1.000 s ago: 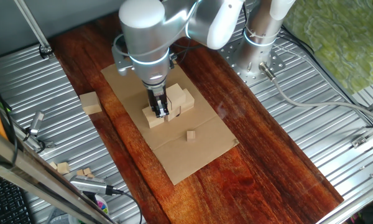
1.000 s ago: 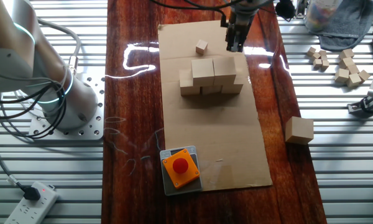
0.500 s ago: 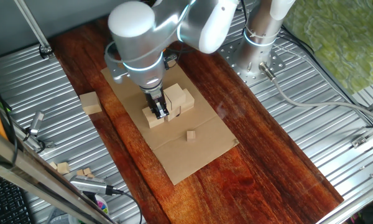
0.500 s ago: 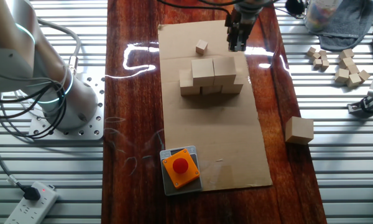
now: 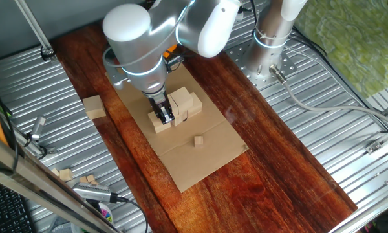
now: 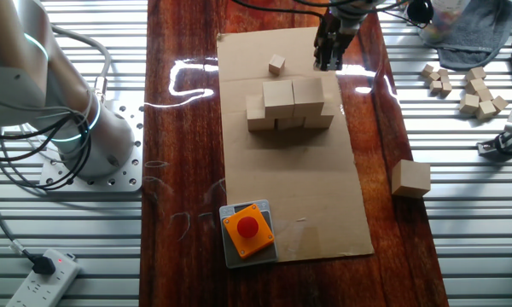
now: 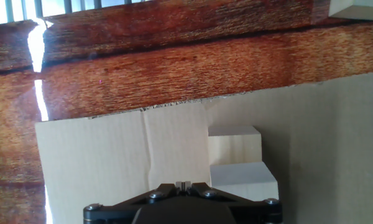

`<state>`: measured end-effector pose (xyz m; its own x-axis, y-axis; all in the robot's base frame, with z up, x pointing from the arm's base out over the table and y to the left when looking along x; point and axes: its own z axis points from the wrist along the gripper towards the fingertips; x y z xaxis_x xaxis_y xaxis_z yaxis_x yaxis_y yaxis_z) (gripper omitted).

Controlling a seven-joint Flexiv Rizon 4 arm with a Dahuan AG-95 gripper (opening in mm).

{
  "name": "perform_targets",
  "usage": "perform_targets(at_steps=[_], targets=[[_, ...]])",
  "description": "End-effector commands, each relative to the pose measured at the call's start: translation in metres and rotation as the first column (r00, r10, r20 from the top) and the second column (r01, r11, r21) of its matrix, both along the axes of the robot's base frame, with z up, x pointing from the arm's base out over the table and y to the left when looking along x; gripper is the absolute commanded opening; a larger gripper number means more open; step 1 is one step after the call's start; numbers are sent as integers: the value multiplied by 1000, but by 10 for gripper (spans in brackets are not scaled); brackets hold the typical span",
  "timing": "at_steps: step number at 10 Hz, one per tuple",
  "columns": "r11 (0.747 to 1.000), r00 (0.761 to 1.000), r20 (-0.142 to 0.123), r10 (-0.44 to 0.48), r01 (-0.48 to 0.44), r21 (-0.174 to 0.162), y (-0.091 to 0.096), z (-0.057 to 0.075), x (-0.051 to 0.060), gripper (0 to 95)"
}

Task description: Stack the blocks into a pyramid shape

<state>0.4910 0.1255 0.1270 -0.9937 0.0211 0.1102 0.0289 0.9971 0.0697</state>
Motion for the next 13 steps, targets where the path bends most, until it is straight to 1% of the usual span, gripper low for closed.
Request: perform_targets(at_steps=[1,3,5,8,10,13], targets=[[1000,1000,-9,0,0,3,0,0,0,0],[1000,1000,-14,-16,16,11,0,0,0,0],[999,999,-18,-41,41,11,0,0,0,0],[998,998,-5,-66,66,8,0,0,0,0],[996,996,-12,-94,94,3,0,0,0,0],[995,995,-8,-97,97,5,0,0,0,0]])
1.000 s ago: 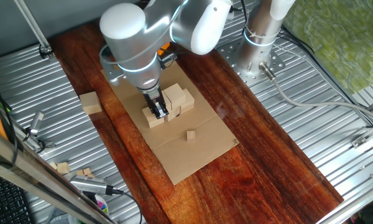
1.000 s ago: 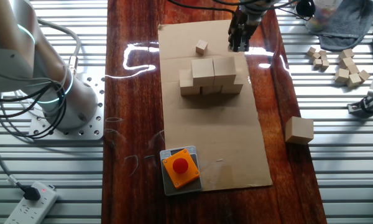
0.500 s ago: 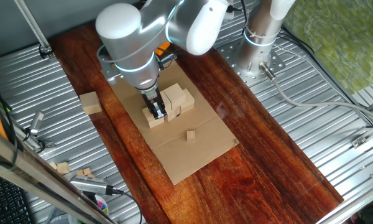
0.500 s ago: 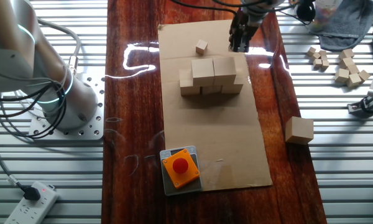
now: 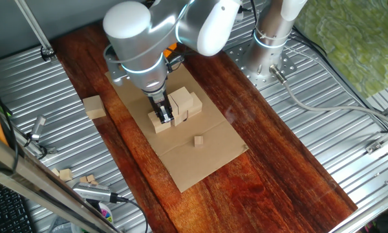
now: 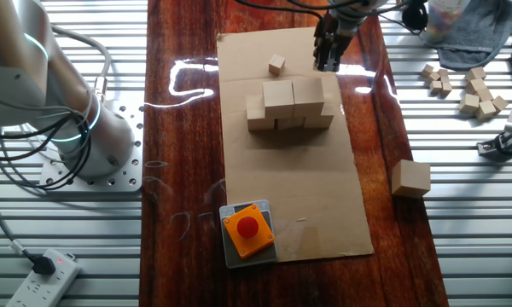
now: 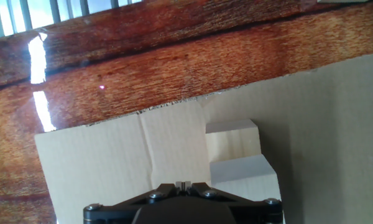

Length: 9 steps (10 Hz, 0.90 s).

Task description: Stack the blocks into a pyramid shape

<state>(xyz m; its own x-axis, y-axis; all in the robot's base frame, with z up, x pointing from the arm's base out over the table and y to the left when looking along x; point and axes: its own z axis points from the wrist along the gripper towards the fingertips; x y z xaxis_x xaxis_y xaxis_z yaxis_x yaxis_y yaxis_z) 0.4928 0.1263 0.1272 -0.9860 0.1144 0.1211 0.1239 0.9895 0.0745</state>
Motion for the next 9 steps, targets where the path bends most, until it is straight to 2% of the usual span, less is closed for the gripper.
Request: perform_targets(at_steps=[1,5,9], targets=[[1000,1000,2,-3,3,-1,-1,0,-2,0],[1000,1000,11,-8,8,-3,2,-3,-5,0],[999,999,8,41,-41,0,-2,-4,-6,0]])
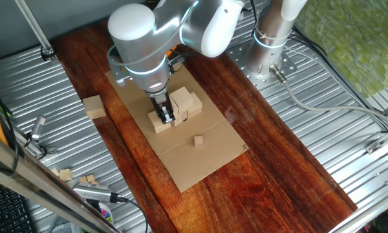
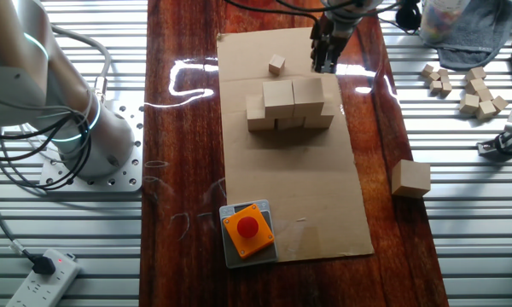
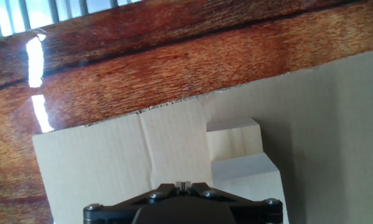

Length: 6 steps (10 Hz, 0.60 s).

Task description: Stack the blocks into a pyramid shape

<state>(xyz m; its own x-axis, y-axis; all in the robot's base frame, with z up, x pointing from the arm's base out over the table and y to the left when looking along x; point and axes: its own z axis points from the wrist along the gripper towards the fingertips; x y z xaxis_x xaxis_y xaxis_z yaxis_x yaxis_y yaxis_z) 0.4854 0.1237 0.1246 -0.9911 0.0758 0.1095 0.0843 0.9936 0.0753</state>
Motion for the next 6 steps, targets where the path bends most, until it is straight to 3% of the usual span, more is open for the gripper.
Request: perform_targets(at_steps=[1,6], targets=[[1000,1000,-3,1,-1,-1,1,-1,1,0],[1000,1000,-13,26,-26,7,1,-1,1,0]])
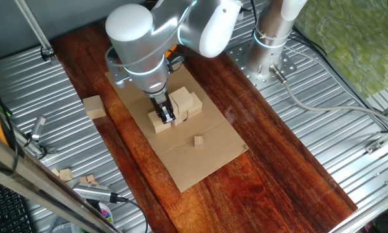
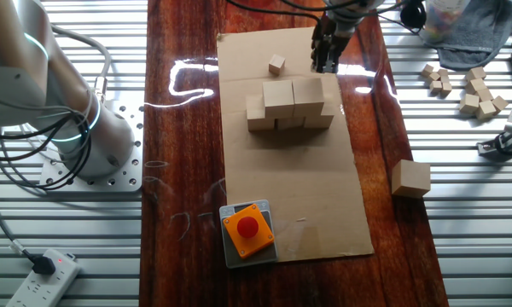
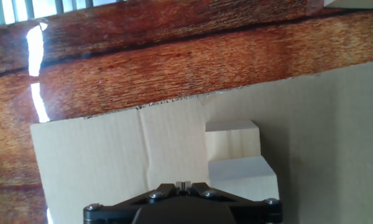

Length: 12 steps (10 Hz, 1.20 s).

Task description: Stack the blocks into a pyramid shape

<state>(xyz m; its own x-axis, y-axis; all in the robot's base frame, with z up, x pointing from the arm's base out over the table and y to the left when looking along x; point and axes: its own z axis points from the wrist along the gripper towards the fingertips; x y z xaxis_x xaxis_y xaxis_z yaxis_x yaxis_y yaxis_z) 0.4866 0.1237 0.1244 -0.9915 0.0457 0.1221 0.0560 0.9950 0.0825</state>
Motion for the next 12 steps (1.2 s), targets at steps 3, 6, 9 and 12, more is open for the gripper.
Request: perform_targets(at_steps=[3,6,9,12], targets=[[1000,1000,-3,-4,4,-2,1,-1,0,0],[1000,1000,-5,-17,17,-2,1,-1,0,0],[1000,1000,19,-3,3,-3,5,-12,-3,0],[999,999,16,-32,32,-10,20,-27,-8,0]])
